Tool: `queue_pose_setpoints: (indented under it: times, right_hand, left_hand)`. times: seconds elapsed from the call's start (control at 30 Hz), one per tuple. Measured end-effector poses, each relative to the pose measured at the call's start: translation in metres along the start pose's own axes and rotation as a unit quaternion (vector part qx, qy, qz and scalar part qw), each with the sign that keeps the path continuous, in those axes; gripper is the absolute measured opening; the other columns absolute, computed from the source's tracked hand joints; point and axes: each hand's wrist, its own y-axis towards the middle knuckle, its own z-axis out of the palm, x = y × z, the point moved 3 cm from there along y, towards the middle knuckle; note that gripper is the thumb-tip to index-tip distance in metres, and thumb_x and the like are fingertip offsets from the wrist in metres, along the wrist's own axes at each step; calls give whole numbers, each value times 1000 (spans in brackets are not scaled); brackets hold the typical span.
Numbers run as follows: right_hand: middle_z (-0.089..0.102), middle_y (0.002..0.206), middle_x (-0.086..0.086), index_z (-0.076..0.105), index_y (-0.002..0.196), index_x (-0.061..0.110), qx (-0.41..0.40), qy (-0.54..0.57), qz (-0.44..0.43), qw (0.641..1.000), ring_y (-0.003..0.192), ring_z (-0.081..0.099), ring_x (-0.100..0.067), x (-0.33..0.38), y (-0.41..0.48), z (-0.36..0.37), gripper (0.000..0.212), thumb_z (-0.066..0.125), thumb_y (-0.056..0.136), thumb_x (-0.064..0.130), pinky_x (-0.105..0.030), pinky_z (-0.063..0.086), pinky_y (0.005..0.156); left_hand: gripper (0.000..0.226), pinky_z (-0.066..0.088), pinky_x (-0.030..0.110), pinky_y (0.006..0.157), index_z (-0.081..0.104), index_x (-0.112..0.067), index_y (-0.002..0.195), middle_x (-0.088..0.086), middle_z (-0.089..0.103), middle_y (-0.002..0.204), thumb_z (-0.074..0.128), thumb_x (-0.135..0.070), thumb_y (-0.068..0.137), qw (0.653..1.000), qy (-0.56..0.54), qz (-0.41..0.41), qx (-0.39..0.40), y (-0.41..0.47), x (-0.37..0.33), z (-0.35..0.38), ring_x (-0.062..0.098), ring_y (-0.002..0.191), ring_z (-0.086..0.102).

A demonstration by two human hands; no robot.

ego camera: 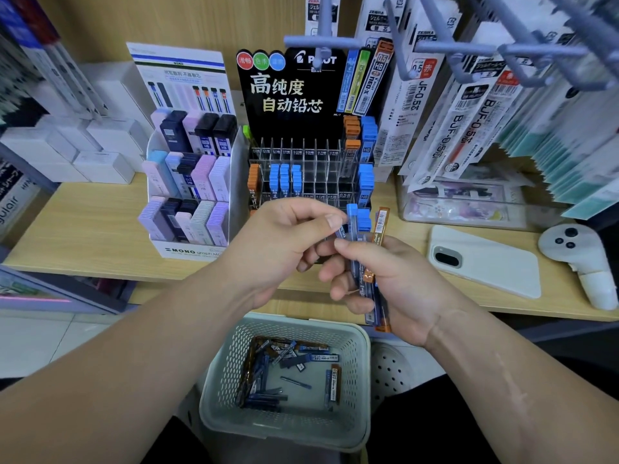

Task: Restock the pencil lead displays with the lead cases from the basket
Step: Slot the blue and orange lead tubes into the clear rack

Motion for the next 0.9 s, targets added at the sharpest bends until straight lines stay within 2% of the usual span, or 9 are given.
queue_pose_setpoints:
  times: [0.13, 0.27, 0.4, 0.47, 0.53, 0.67, 0.73, 0.83, 0.9]
  right_hand:
    - [73, 83, -14, 74, 99, 7, 1, 2, 4, 1000, 56, 62, -15, 1, -1, 0, 23, 56, 100, 21, -18, 29, 40]
    - [75, 89, -16, 71, 111, 4, -23, 9, 13, 1000, 56, 62, -16, 0, 2, -4, 25, 58, 100, 22, -18, 30, 40]
    - [70, 75, -10, 71, 105, 3, -50, -4, 6, 999, 51, 54, -13, -2, 4, -8, 19, 57, 100, 16, -19, 30, 40]
    - [65, 68, -8, 71, 101, 3, -52, 4, -5, 999, 49, 50, -13, -2, 5, -8, 18, 57, 100, 14, -20, 29, 40]
    - [64, 67, -9, 71, 99, 3, -57, 14, -12, 998, 48, 47, -13, -1, 5, -9, 18, 56, 100, 13, -21, 27, 42]
    - [59, 64, -8, 71, 101, 1, -51, 51, -14, 997, 46, 42, -12, 0, 6, -9, 20, 56, 99, 14, -20, 26, 41]
    - [55, 63, -7, 70, 101, 1, -33, 75, -6, 997, 46, 39, -11, 1, 6, -9, 21, 55, 99, 15, -19, 25, 41]
    - [56, 63, -8, 69, 102, 1, -14, 74, 6, 997, 46, 38, -11, -1, 7, -9, 21, 55, 98, 16, -19, 25, 41]
    - [58, 64, -8, 68, 103, 1, -16, 69, 9, 997, 47, 39, -11, -2, 9, -8, 20, 55, 99, 16, -19, 25, 41]
  left_hand:
    - [11, 38, 20, 49, 77, -23, 84, 4, 59, 65, 67, -21, 91, 1000, -12, -3, -10, 0, 3, -2, 10, 55, 47]
    - [10, 38, 22, 47, 75, -21, 79, 9, 58, 65, 71, -27, 85, 998, -26, 6, -57, 2, 3, -6, 12, 52, 47]
    - [15, 37, 22, 43, 72, -21, 69, 3, 62, 65, 75, -26, 83, 991, -29, 11, -132, 4, 0, -16, 12, 47, 49]
    - [18, 37, 22, 42, 73, -20, 69, 2, 63, 64, 73, -22, 87, 991, -28, 12, -132, 4, -1, -16, 13, 46, 50]
    - [16, 38, 23, 43, 74, -17, 76, 4, 65, 67, 68, -17, 91, 992, -45, 24, -117, 4, -3, -14, 14, 47, 51]
    - [17, 40, 24, 48, 72, -12, 105, 0, 65, 72, 57, -10, 97, 993, -94, 26, -60, 5, -4, -10, 14, 55, 53]
    - [19, 41, 23, 49, 71, -12, 109, 0, 68, 75, 57, -11, 97, 993, -106, 24, -39, 6, -5, -8, 13, 56, 54]
    - [16, 42, 22, 48, 73, -11, 96, 7, 73, 86, 66, -17, 83, 992, -115, 36, -45, 7, -8, -8, 13, 55, 56]
    - [11, 41, 22, 46, 75, -14, 82, 7, 70, 76, 73, -20, 73, 991, -96, 52, -80, 8, -11, -14, 14, 53, 56]
